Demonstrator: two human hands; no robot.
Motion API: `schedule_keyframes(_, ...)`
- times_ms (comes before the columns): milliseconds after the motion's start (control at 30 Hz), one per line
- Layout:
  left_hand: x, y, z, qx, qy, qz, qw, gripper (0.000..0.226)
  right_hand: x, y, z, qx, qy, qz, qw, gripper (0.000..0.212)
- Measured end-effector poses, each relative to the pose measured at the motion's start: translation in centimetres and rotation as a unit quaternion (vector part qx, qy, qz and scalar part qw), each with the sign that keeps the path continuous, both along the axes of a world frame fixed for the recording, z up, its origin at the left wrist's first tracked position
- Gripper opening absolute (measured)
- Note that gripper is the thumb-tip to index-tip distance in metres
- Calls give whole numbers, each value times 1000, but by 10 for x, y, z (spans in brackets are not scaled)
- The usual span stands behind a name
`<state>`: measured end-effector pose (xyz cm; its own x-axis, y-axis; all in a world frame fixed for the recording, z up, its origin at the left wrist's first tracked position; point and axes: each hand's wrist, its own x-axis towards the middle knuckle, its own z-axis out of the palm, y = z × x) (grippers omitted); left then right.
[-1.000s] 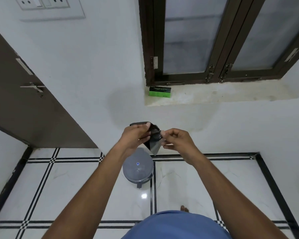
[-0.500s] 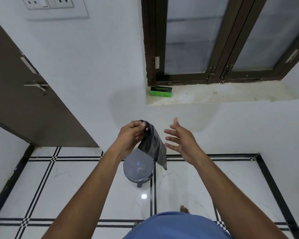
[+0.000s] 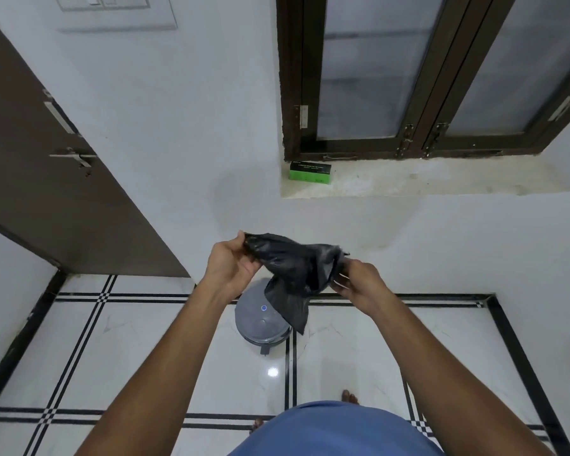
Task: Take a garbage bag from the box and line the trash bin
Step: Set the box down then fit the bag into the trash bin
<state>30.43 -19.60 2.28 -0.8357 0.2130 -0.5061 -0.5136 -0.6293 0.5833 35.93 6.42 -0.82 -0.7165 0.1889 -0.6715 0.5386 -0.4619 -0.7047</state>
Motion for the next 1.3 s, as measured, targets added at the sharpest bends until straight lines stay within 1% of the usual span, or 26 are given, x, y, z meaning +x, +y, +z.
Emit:
schedule_keyframes(100, 7, 6, 13, -52, 26, -81, 995, 38, -2, -7, 8, 115, 24, 44, 992, 25)
schedule_keyframes(167, 11, 12, 22, -92, 56, -143, 984, 38, -4, -15, 17, 155, 101, 74, 980, 46)
schedule_keyframes(233, 10, 17, 24, -125, 88, -193, 969, 31, -7, -23, 24, 180, 183, 180, 950, 76)
schedule_keyframes(267, 9, 20, 24, -137, 102, -203, 964, 28, -7, -27, 26, 203, 206, 242, 926, 80)
schedule_keyframes(300, 7, 22, 22, -149, 111, -202, 962, 25, -9, -31, 28, 231, 223, 292, 901, 68)
schedule_keyframes(333, 6, 24, 22, -166, 122, -196, 959, 21, -11, -34, 29, 259, 234, 318, 882, 44)
schedule_keyframes(367, 4, 23, 21, -203, 138, -188, 951, 15, -14, -37, 29, 276, 243, 315, 875, 22)
schedule_keyframes(400, 3, 21, 21, -264, 157, -188, 933, 21, -17, -38, 26, 282, 248, 288, 881, 17)
schedule_keyframes(467, 1, 13, 14, -429, 196, -240, 849, 54, -23, -36, 21, 275, 225, 216, 910, 25)
schedule_keyframes(500, 0, 7, 8, -515, 204, -287, 782, 61, -25, -34, 19, 266, 202, 179, 926, 28)
schedule_keyframes(567, -4, -9, -8, -657, 193, -365, 630, 48, -29, -24, 14, 246, 153, 107, 951, 33)
schedule_keyframes(600, -6, -18, -15, -704, 168, -373, 581, 38, -31, -19, 11, 238, 134, 75, 959, 35)
schedule_keyframes(633, -7, -25, -19, -739, 136, -362, 552, 33, -31, -15, 8, 242, 122, 49, 961, 37)
schedule_keyframes(667, -9, -31, -20, -759, 110, -339, 544, 32, -31, -10, 5, 253, 115, 29, 960, 40)
schedule_keyframes(700, -11, -37, -20, -756, 91, -319, 565, 32, -30, -7, 2, 263, 107, 18, 959, 42)
schedule_keyframes(733, -13, -40, -21, -721, 80, -290, 624, 34, -28, -5, -2, 274, 101, 10, 956, 43)
schedule_keyframes(767, -14, -41, -20, -657, 71, -260, 704, 35, -27, -4, -7, 283, 93, 5, 955, 43)
schedule_keyframes(833, -12, -39, -11, -493, 56, -209, 843, 32, -25, -1, -15, 280, 82, -2, 956, 43)
schedule_keyframes(867, -10, -39, -3, -415, 55, -208, 884, 34, -25, 1, -19, 275, 75, -3, 959, 40)
schedule_keyframes(900, -6, -38, 7, -345, 53, -228, 909, 37, -24, 2, -20, 265, 69, -1, 962, 37)
schedule_keyframes(1000, 1, -35, 20, -212, 33, -280, 936, 39, -26, 10, -26, 253, 55, -5, 966, 29)
schedule_keyframes(1100, -1, -32, 15, -210, 28, -249, 945, 48, -25, 19, -23, 324, 45, 53, 944, 36)
schedule_keyframes(1167, -2, -25, 13, -287, 77, -266, 917, 41, -21, 16, -14, 458, 31, 156, 875, 44)
schedule_keyframes(1233, -2, -18, 16, -384, 140, -332, 850, 39, -13, 8, 3, 547, 83, 235, 799, 63)
schedule_keyframes(1267, -2, -14, 17, -405, 167, -366, 821, 45, -11, 1, 14, 522, 145, 279, 793, 81)
schedule_keyframes(1300, -3, -10, 18, -403, 187, -392, 806, 53, -11, -6, 23, 460, 191, 321, 805, 94)
